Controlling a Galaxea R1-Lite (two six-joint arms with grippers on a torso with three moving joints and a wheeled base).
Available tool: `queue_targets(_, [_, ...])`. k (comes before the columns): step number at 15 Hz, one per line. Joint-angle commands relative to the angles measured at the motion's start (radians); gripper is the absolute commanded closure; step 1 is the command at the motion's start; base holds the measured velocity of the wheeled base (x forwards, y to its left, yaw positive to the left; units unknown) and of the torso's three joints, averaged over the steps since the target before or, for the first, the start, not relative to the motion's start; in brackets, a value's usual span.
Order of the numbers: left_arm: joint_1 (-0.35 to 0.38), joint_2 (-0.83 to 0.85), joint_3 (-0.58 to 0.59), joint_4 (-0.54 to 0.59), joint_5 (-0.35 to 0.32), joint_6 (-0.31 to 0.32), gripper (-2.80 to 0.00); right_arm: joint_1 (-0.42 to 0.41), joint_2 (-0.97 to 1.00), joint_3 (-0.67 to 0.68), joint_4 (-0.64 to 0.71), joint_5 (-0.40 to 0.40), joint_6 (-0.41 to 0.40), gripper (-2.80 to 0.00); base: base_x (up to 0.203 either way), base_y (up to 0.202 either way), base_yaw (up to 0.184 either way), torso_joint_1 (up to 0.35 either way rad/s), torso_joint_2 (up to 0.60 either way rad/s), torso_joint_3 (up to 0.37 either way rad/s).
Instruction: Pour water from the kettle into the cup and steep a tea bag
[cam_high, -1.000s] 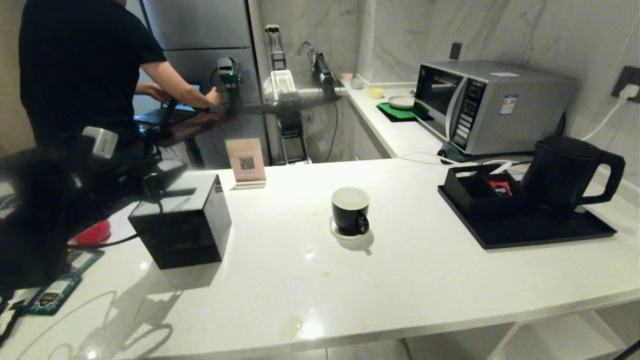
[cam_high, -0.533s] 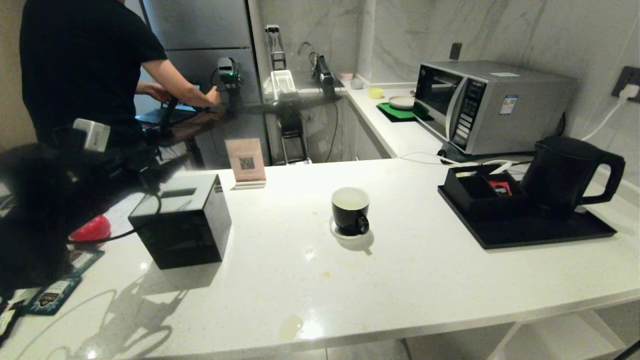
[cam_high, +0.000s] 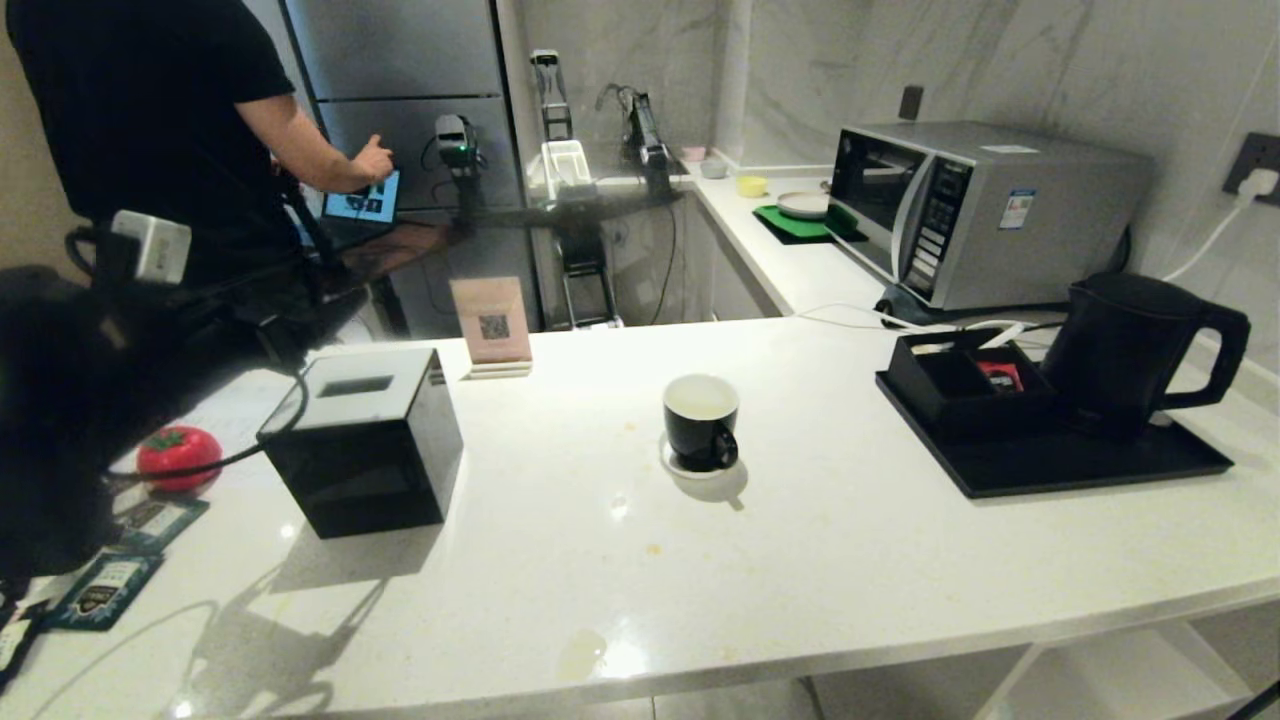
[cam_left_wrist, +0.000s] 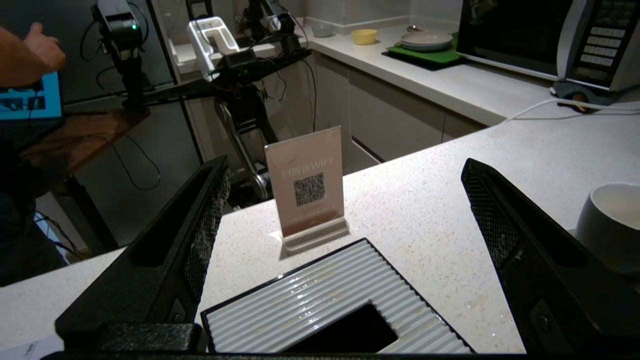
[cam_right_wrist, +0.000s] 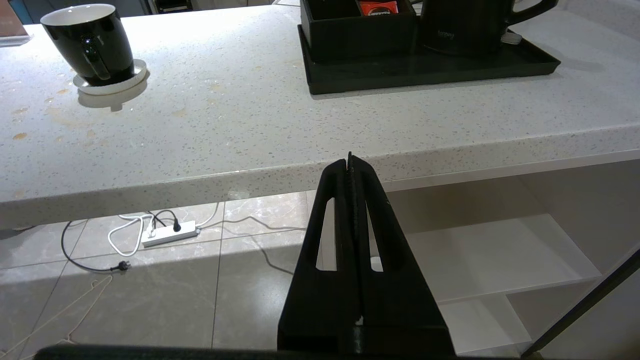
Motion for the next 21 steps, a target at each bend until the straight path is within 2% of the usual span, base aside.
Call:
queue_targets(1, [-0.002,-0.023,0.002,-0.008,-0.003,0.000,-2.80,0.000,0.002,0.000,0.000,-0.001,0.000,0.00,0.000,0.000,0.000,0.000,0.00,0.000])
queue_targets(12, [-0.002,-0.067,0.005,-0.011,-0.012,-0.001,-2.80,0.000,0.001,0.000,0.000,-0.001,0.000,0.00,0.000,0.000,0.000,0.000,0.00,0.000])
queue_targets(18, [0.001,-0.148,0.072,-0.010,-0.008,0.000,-2.80,0.000,0.000,0.000,0.000,-0.001,0.000,0.00,0.000,0.000,0.000,0.000,0.00,0.000])
queue_targets(19, [0.001,-0.168,0.082,-0.008,-0.008,0.000,0.00,0.000,0.000,0.000,0.000,-0.001,0.000,0.00,0.000,0.000,0.000,0.000,0.00,0.000])
queue_targets(21, [0.002,-0.211,0.102,-0.008,-0.006,0.002,0.00,0.000,0.000,0.000,0.000,-0.001,0.000,0.00,0.000,0.000,0.000,0.000,0.00,0.000])
